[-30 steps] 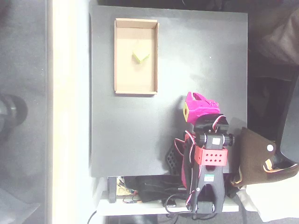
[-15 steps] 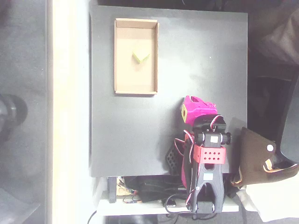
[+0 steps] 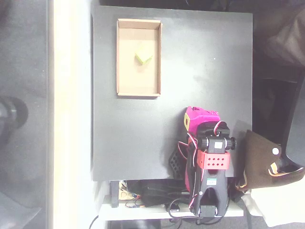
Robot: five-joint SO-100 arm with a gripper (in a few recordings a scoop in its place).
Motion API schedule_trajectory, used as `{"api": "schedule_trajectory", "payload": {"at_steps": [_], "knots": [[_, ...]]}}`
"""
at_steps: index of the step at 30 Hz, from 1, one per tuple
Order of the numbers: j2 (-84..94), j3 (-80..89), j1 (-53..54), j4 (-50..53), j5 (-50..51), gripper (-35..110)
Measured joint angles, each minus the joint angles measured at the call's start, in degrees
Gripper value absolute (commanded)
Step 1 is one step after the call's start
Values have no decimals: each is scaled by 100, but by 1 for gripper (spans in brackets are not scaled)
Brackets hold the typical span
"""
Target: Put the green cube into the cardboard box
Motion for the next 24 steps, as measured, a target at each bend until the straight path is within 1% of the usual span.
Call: {"api": "schedule_trajectory", "payload": {"at_steps": [24], "knots": [[88, 0, 0, 26, 0, 3]]}}
